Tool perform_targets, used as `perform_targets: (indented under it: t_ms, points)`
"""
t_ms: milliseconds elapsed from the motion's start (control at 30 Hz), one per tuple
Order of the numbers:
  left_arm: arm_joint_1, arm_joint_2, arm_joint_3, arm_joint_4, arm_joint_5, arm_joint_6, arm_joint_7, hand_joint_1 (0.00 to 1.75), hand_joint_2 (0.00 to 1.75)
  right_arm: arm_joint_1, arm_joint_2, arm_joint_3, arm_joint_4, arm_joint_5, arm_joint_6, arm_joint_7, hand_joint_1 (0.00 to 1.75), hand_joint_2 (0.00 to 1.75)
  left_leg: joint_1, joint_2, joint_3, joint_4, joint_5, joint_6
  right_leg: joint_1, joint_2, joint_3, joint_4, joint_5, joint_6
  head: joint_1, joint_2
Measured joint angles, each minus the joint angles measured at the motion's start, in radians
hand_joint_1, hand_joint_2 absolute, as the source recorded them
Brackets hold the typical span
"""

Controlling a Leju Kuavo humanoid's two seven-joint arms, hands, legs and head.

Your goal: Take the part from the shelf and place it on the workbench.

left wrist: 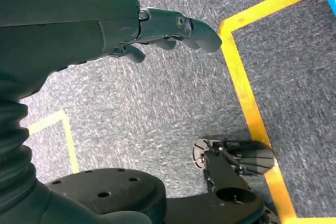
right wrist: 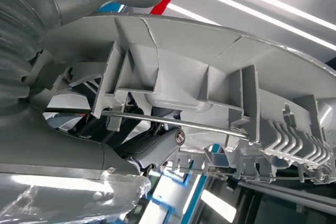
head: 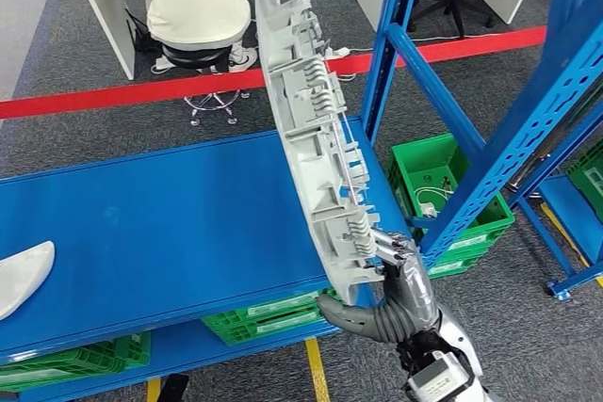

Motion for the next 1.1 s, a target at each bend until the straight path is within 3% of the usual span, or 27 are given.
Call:
perform_targets:
  t_ms: [233,433,600,733,800,867,900,933,967,1033,1100]
  points:
    - [0.0,-0.001,0.0,0.0,0.006,-0.04,-0.008,0.0,1.75,0.005,0.0,-0.066,-0.063,-0.177,0.106,0.0,1.75,1.75,0.0,0.0,0.0,0.0,0.0,0.0,0.0,0.0,0.0,0.0,0.0,0.0,0.0,0.0]
    - [0.003,-0.001,0.02,0.0,0.052,-0.049,-0.025,0.0,1.75,0.033,0.001,-0.239,-0.091,-0.444,0.329,0.011,1.75,1.75,-0.004,0.0,0.0,0.001,-0.002,0.003,-0.004,-0.001,0.0,-0.001,0.001,0.002,0.0,0.0]
    - [0.004,0.0,0.033,0.0,0.057,-0.058,-0.027,0.0,1.75,0.055,0.014,-0.351,-0.102,-0.476,0.387,0.019,1.75,1.75,-0.01,0.0,0.0,0.003,-0.004,0.01,-0.011,-0.001,0.0,-0.001,0.001,0.01,0.0,0.0]
    - [0.004,0.003,0.035,0.0,0.055,-0.055,-0.024,0.0,1.75,0.076,0.026,-0.393,-0.112,-0.478,0.397,0.021,1.75,1.75,-0.009,0.001,0.001,-0.003,0.005,0.023,-0.015,0.0,-0.004,0.005,-0.004,0.023,0.0,0.0]
    - [0.003,0.005,0.036,0.0,0.055,-0.051,-0.023,0.0,1.75,0.081,0.031,-0.408,-0.116,-0.478,0.403,0.02,1.75,1.75,-0.003,0.003,0.002,-0.009,0.011,0.029,-0.015,0.0,-0.032,0.068,-0.051,0.029,0.002,0.0]
    - [0.003,0.007,0.038,0.0,0.056,-0.047,-0.023,0.0,1.75,0.089,0.037,-0.418,-0.117,-0.477,0.407,0.019,1.75,1.75,0.0,0.003,-0.001,-0.009,0.012,0.03,-0.018,0.0,-0.086,0.203,-0.124,0.036,0.003,0.0]
    - [0.003,0.008,0.04,0.0,0.057,-0.045,-0.024,0.0,1.75,0.094,0.039,-0.422,-0.117,-0.477,0.409,0.019,1.75,1.75,0.0,0.003,-0.002,-0.008,0.012,0.03,-0.021,-0.001,-0.11,0.264,-0.148,0.039,0.003,0.0]
    - [0.004,0.01,0.041,0.0,0.057,-0.043,-0.025,0.0,1.75,0.098,0.041,-0.425,-0.117,-0.476,0.411,0.019,1.75,1.75,0.002,0.003,-0.004,-0.007,0.013,0.029,-0.022,-0.001,-0.119,0.294,-0.153,0.042,0.003,0.0]
    - [0.004,0.011,0.042,0.0,0.061,-0.043,-0.027,0.0,1.75,0.1,0.042,-0.428,-0.117,-0.476,0.412,0.018,1.75,1.75,0.004,0.003,-0.006,-0.005,0.014,0.027,-0.024,-0.001,-0.109,0.284,-0.138,0.044,0.003,0.0]
    - [0.004,0.013,0.049,0.0,0.077,-0.045,-0.033,0.0,1.75,0.101,0.043,-0.429,-0.117,-0.473,0.415,0.015,1.75,1.75,0.009,0.001,-0.008,0.001,0.014,0.019,-0.029,-0.002,-0.037,0.16,-0.079,0.051,0.003,0.0]
    - [0.003,0.015,0.06,0.0,0.095,-0.05,-0.037,0.0,1.75,0.102,0.044,-0.43,-0.117,-0.469,0.418,0.012,1.75,1.75,0.012,-0.003,-0.013,0.008,0.015,0.005,-0.028,0.0,0.033,0.045,-0.048,0.049,0.003,0.0]
